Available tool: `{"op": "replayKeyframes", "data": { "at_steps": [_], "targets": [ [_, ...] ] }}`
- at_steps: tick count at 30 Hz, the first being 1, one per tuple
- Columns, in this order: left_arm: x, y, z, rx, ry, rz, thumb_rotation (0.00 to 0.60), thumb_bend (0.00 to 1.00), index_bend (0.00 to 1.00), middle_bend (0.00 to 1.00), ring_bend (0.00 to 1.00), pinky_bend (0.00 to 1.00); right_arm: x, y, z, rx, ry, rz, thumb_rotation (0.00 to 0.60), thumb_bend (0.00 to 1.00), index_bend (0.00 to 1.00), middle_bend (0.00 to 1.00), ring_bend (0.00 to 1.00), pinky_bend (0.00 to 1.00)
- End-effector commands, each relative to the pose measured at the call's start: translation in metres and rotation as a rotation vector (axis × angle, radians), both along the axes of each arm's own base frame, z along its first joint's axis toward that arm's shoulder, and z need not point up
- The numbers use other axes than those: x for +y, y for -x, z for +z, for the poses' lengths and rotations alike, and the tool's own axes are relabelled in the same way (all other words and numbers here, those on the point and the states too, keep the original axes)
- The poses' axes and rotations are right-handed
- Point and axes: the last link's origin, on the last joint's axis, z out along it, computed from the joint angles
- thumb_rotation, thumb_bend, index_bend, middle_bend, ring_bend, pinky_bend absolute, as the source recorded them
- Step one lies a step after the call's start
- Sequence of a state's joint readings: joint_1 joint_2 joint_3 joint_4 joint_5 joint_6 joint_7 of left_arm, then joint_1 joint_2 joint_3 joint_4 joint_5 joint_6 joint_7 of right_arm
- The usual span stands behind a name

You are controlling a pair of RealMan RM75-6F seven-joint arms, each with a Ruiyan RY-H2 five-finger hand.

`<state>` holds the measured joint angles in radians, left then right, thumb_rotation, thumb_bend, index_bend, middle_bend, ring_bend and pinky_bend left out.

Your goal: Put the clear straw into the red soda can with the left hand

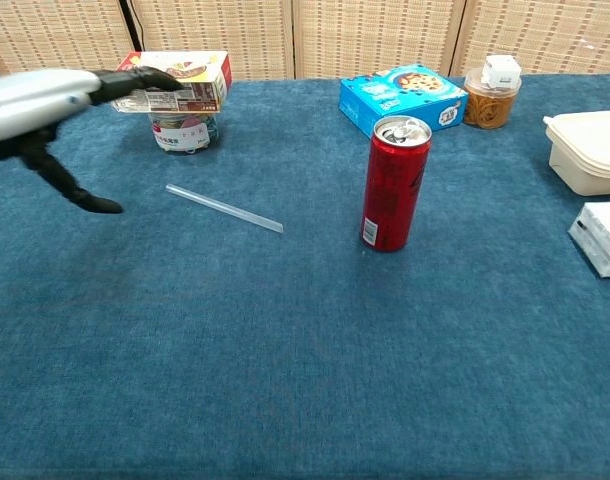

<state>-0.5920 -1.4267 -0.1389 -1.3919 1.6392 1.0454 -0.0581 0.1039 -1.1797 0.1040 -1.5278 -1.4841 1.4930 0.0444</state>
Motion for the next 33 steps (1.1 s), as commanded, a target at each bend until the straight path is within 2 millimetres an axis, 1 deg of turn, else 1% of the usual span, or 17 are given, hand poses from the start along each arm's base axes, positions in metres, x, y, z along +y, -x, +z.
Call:
{"op": "replayKeyframes", "data": {
  "at_steps": [1, 5, 11, 17, 20, 26, 33],
  "targets": [
    [0.02, -0.022, -0.028, 0.027, 0.008, -0.022, 0.6, 0.0, 0.0, 0.0, 0.0, 0.0, -0.002, 0.002, 0.001, -0.007, 0.0, -0.007, 0.6, 0.0, 0.05, 0.0, 0.0, 0.0],
    [0.035, -0.043, -0.053, 0.045, -0.003, -0.049, 0.6, 0.0, 0.0, 0.0, 0.0, 0.0, -0.004, 0.005, 0.003, -0.013, 0.002, -0.022, 0.6, 0.0, 0.05, 0.0, 0.0, 0.0],
    [0.048, -0.071, -0.086, 0.085, 0.013, -0.065, 0.6, 0.0, 0.0, 0.0, 0.0, 0.0, -0.01, 0.014, 0.005, -0.015, 0.005, -0.057, 0.6, 0.0, 0.06, 0.0, 0.0, 0.0],
    [0.056, -0.085, -0.113, 0.125, 0.03, -0.062, 0.6, 0.0, 0.0, 0.0, 0.0, 0.0, -0.016, 0.022, 0.008, -0.017, 0.016, -0.09, 0.6, 0.0, 0.06, 0.0, 0.0, 0.0],
    [0.058, -0.085, -0.119, 0.136, 0.035, -0.058, 0.6, 0.0, 0.0, 0.0, 0.0, 0.0, -0.018, 0.024, 0.009, -0.018, 0.023, -0.099, 0.6, 0.0, 0.06, 0.0, 0.0, 0.0],
    [0.064, -0.084, -0.124, 0.168, 0.022, -0.07, 0.6, 0.0, 0.0, 0.0, 0.0, 0.0, -0.022, 0.029, 0.009, -0.019, 0.021, -0.122, 0.6, 0.0, 0.06, 0.0, 0.0, 0.0],
    [0.069, -0.088, -0.135, 0.176, 0.028, -0.062, 0.6, 0.0, 0.0, 0.0, 0.0, 0.0, -0.024, 0.032, 0.007, -0.019, 0.014, -0.136, 0.6, 0.0, 0.06, 0.0, 0.0, 0.0]
  ]
}}
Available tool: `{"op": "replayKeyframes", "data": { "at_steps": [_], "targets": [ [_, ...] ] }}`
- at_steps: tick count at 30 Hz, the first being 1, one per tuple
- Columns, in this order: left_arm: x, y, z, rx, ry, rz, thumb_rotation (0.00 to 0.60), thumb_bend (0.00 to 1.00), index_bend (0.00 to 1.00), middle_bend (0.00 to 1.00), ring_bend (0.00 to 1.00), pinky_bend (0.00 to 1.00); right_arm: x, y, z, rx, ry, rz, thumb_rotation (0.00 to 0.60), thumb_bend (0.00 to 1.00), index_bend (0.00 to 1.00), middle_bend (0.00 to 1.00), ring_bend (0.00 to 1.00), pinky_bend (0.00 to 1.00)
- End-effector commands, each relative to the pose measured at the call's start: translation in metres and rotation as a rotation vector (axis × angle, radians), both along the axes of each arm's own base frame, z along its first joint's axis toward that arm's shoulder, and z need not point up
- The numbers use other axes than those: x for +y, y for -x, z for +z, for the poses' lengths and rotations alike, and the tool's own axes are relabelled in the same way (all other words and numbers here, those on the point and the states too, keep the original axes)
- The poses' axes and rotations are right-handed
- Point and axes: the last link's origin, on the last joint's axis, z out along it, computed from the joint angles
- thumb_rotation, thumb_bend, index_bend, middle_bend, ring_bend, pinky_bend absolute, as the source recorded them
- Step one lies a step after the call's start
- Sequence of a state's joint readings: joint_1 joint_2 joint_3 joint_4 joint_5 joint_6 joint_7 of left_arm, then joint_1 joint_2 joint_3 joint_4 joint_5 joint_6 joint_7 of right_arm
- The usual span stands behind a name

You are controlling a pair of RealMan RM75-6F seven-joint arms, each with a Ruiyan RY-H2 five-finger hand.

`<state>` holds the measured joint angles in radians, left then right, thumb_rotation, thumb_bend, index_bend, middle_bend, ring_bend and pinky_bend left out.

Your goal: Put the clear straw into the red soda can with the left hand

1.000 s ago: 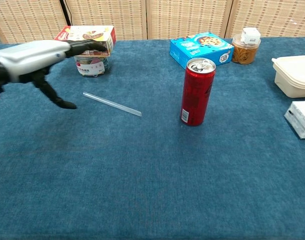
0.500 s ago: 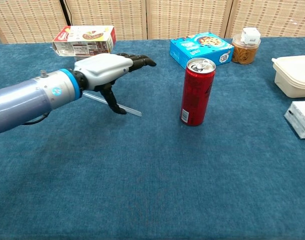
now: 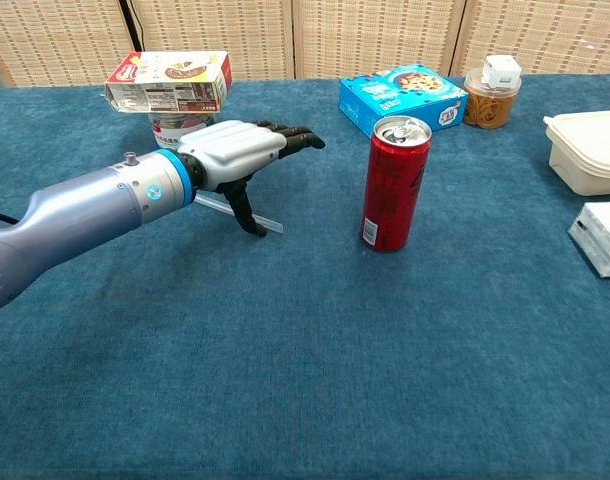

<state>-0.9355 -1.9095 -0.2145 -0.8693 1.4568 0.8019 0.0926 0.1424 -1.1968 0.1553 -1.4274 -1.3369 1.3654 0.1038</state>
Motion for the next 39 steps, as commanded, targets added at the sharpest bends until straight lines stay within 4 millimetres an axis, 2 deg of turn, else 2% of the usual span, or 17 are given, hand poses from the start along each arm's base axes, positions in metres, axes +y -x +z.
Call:
{"op": "replayKeyframes", "data": {
  "at_steps": [1, 10, 17, 21, 25, 29, 39],
  "targets": [
    [0.002, -0.005, -0.005, -0.005, 0.001, -0.001, 0.6, 0.0, 0.0, 0.0, 0.0, 0.0, 0.0, 0.0, 0.0, 0.0, 0.001, -0.002, 0.6, 0.0, 0.06, 0.0, 0.0, 0.0],
    [0.016, -0.03, -0.001, -0.069, -0.086, -0.032, 0.6, 0.0, 0.0, 0.0, 0.0, 0.0, -0.001, 0.0, 0.002, -0.003, 0.008, -0.002, 0.6, 0.0, 0.06, 0.0, 0.0, 0.0],
    [0.014, -0.029, 0.007, -0.107, -0.083, -0.034, 0.6, 0.0, 0.0, 0.0, 0.0, 0.0, 0.001, -0.001, 0.002, -0.004, 0.006, 0.001, 0.6, 0.0, 0.07, 0.0, 0.0, 0.0],
    [0.014, -0.018, 0.013, -0.099, -0.055, -0.011, 0.6, 0.0, 0.0, 0.0, 0.0, 0.0, 0.001, -0.002, 0.002, -0.006, 0.003, 0.004, 0.6, 0.0, 0.08, 0.0, 0.0, 0.0],
    [0.009, -0.005, 0.021, -0.099, 0.062, 0.054, 0.6, 0.0, 0.0, 0.0, 0.0, 0.01, 0.002, -0.002, 0.003, -0.009, 0.006, 0.006, 0.6, 0.0, 0.08, 0.0, 0.0, 0.0],
    [0.005, 0.013, 0.039, -0.11, 0.172, 0.134, 0.6, 0.0, 0.0, 0.0, 0.01, 0.07, 0.003, -0.004, 0.003, -0.011, 0.006, 0.012, 0.6, 0.0, 0.08, 0.0, 0.0, 0.0],
    [0.006, 0.058, 0.069, -0.091, 0.241, 0.293, 0.6, 0.0, 0.0, 0.0, 0.03, 0.13, 0.005, -0.007, 0.002, -0.015, 0.004, 0.024, 0.6, 0.0, 0.08, 0.0, 0.0, 0.0]
  ]
}}
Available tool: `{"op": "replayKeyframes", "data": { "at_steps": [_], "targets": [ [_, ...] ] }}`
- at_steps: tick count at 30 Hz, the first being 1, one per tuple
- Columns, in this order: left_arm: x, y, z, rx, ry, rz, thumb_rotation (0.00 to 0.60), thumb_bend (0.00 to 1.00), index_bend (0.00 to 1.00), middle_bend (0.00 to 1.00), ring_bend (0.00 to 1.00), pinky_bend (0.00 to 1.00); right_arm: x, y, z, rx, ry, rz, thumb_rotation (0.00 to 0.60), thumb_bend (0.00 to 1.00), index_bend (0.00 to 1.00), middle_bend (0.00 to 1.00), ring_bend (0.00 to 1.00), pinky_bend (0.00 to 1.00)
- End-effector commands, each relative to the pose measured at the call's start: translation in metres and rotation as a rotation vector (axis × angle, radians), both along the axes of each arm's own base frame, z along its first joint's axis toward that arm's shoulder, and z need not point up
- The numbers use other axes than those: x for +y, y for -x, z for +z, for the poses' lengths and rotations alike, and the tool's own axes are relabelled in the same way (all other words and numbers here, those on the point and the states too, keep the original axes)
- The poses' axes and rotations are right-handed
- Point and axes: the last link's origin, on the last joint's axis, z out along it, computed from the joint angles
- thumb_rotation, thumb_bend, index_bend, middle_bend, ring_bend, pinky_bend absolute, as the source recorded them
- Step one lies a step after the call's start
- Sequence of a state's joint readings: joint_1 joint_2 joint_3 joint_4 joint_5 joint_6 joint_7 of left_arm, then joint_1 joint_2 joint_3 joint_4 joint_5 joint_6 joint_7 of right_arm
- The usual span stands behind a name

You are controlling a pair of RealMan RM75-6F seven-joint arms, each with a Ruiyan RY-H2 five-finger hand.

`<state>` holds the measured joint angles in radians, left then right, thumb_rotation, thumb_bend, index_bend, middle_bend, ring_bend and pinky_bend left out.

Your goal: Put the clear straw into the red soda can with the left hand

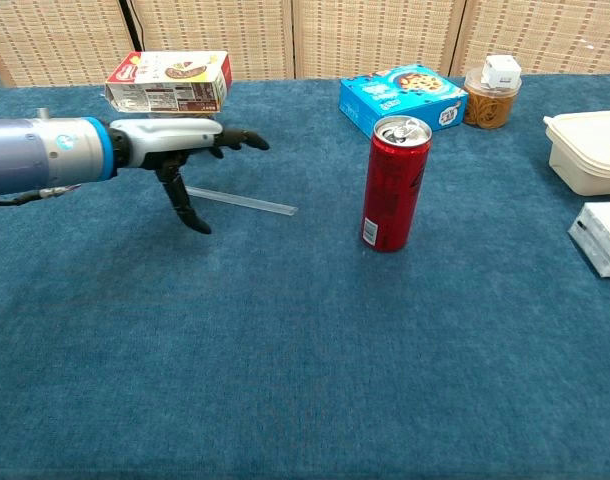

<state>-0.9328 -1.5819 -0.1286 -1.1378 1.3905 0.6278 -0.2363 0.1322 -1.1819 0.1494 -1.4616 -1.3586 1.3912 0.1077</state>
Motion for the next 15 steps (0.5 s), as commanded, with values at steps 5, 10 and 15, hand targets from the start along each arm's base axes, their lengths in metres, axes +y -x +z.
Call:
{"op": "replayKeyframes", "data": {
  "at_steps": [5, 10, 15],
  "targets": [
    [-0.001, 0.038, 0.012, -0.034, 0.018, 0.133, 0.6, 0.0, 0.0, 0.0, 0.03, 0.13, 0.0, -0.001, -0.001, -0.002, -0.004, 0.003, 0.6, 0.0, 0.08, 0.0, 0.0, 0.0],
    [-0.004, 0.055, 0.015, -0.042, 0.012, 0.133, 0.6, 0.0, 0.0, 0.0, 0.03, 0.13, 0.001, -0.002, -0.003, -0.005, -0.011, 0.007, 0.6, 0.0, 0.08, 0.0, 0.0, 0.0],
    [-0.006, 0.06, 0.01, -0.051, 0.017, 0.111, 0.6, 0.0, 0.0, 0.0, 0.03, 0.13, 0.001, -0.003, -0.004, -0.005, -0.017, 0.009, 0.6, 0.0, 0.08, 0.0, 0.0, 0.0]
  ]
}}
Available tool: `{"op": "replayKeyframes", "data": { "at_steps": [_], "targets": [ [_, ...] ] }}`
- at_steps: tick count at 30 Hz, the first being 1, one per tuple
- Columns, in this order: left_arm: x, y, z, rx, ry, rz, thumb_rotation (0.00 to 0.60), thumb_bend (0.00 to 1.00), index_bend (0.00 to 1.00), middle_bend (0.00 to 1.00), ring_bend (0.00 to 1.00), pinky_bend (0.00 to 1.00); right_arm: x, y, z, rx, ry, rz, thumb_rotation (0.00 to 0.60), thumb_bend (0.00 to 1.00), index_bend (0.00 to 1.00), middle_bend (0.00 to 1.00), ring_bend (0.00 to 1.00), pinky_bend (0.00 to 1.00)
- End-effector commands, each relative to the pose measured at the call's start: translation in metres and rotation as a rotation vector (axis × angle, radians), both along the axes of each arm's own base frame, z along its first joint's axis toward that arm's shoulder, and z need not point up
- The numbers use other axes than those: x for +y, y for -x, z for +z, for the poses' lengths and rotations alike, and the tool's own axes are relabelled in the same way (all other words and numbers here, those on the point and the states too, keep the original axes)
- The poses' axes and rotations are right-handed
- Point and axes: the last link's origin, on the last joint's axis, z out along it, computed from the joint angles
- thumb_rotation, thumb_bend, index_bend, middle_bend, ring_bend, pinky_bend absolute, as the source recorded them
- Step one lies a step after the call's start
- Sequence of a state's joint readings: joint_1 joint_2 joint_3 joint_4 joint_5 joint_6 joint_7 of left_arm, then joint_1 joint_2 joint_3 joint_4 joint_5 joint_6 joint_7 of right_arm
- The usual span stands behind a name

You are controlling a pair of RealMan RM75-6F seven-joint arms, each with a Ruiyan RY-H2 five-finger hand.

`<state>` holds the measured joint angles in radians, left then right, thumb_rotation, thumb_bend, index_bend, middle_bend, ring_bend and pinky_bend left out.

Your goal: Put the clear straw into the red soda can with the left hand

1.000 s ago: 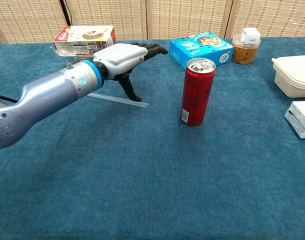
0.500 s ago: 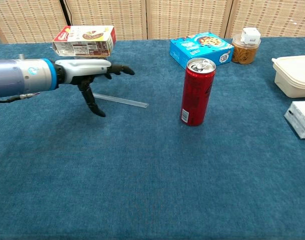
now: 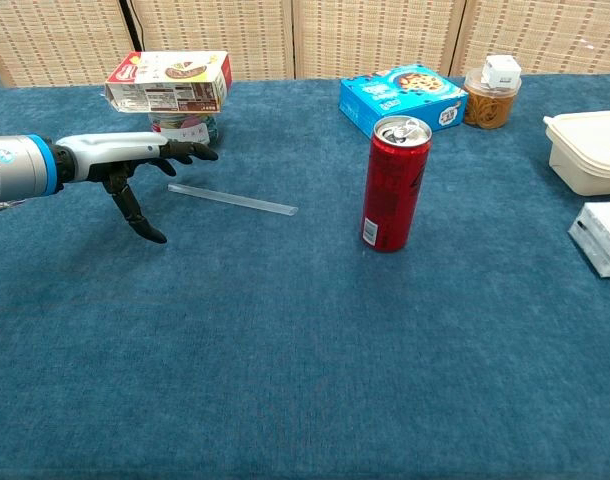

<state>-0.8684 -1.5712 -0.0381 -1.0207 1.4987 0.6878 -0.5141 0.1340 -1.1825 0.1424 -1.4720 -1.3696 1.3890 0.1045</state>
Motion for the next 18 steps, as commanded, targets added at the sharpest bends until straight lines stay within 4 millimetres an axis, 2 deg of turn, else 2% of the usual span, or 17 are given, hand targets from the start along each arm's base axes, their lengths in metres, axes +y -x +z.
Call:
{"op": "replayKeyframes", "data": {
  "at_steps": [1, 11, 18],
  "targets": [
    [-0.004, 0.005, -0.006, 0.001, 0.012, -0.015, 0.6, 0.0, 0.0, 0.0, 0.03, 0.13, 0.0, 0.0, -0.001, 0.0, -0.002, 0.001, 0.6, 0.0, 0.08, 0.0, 0.0, 0.0],
    [-0.019, 0.01, -0.005, 0.025, 0.07, -0.048, 0.6, 0.0, 0.0, 0.0, 0.02, 0.13, 0.001, -0.001, 0.0, -0.005, 0.001, 0.003, 0.6, 0.0, 0.08, 0.0, 0.0, 0.0],
    [-0.042, 0.0, 0.004, -0.024, 0.158, -0.072, 0.6, 0.0, 0.0, 0.0, 0.02, 0.13, 0.001, -0.002, 0.0, -0.005, 0.001, 0.004, 0.6, 0.0, 0.08, 0.0, 0.0, 0.0]
  ]
}}
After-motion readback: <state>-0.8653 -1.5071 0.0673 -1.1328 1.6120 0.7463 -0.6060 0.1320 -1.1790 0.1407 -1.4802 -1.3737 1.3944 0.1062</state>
